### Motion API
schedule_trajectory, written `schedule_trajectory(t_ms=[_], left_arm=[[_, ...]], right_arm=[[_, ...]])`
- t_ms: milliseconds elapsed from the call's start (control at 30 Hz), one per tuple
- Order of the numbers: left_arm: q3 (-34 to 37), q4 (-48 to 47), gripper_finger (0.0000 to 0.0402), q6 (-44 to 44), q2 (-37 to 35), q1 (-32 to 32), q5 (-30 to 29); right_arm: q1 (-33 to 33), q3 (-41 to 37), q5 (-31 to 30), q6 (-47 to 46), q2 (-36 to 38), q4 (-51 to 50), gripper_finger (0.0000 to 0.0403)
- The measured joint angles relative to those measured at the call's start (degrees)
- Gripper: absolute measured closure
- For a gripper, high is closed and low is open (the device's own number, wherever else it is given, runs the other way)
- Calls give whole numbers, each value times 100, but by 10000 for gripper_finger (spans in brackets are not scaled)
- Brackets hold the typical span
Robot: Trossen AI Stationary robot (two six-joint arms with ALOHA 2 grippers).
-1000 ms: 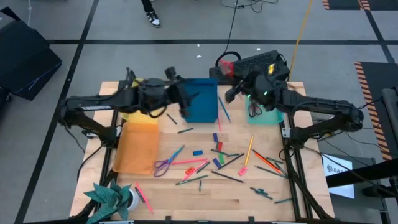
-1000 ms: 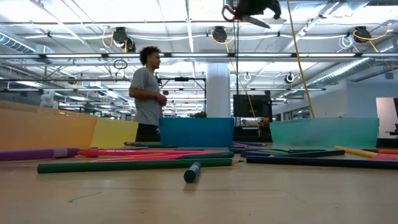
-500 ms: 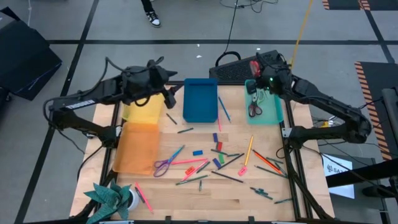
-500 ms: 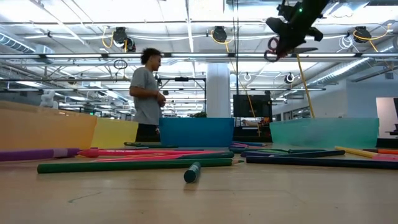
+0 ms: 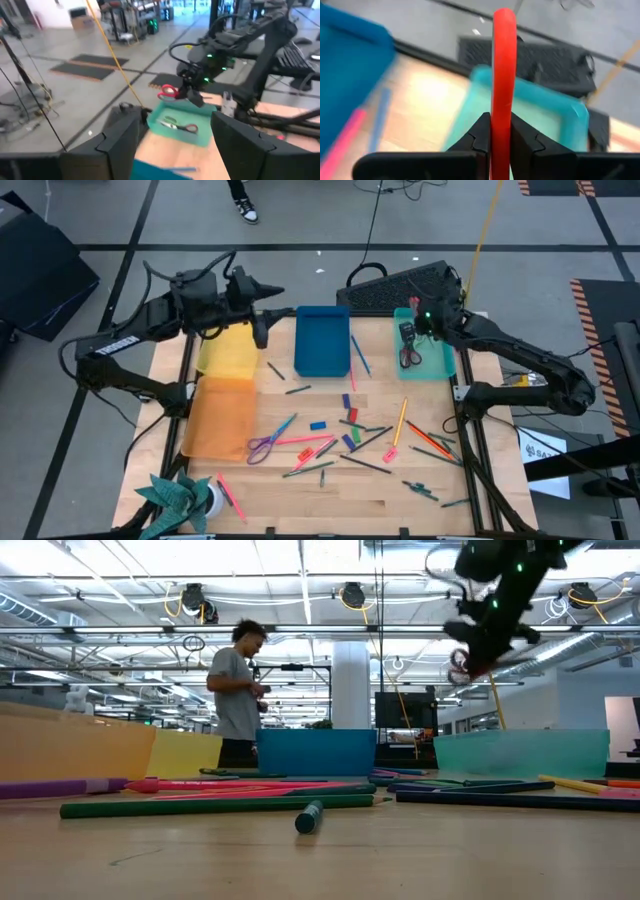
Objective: Sort crayons/erasers/pens/pencils in bins
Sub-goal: Put the red scissors into the light blue bin, then put the purple scissors into the light blue bin
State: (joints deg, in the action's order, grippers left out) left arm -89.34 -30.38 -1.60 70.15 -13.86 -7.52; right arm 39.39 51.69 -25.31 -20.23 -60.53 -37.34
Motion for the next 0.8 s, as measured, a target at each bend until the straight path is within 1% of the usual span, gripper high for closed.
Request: schedule_trajectory(t_ms=[100, 233, 367, 467, 533, 567, 633, 700, 800], left_arm=[[0, -246, 151, 158, -108, 146, 7], [0, -296, 151, 166, -293, 377, 6], [0, -302, 151, 114, -511, 499, 6], [0, -313, 151, 200, -657, 544, 5], [0, -339, 151, 240, -737, 588, 4], [0, -336, 151, 241, -776, 617, 4], [0, -336, 151, 243, -826, 657, 4], [0, -342, 151, 251, -850, 692, 3], [0, -402, 151, 327, -848, 701, 1]], right_arm=[[270, -509, -10, 115, -34, 242, 373], [537, -1016, -10, 162, -253, 547, 373], [571, -1379, -43, 188, -522, 828, 373], [586, -1655, -270, 299, -705, 1227, 372], [645, -1833, -483, 336, -808, 1530, 356], [695, -1904, -493, 338, -856, 1683, 343], [801, -2008, -458, 332, -942, 1968, 319], [839, -2040, -455, 321, -993, 2053, 298], [820, -2037, -350, 333, -950, 2147, 275]])
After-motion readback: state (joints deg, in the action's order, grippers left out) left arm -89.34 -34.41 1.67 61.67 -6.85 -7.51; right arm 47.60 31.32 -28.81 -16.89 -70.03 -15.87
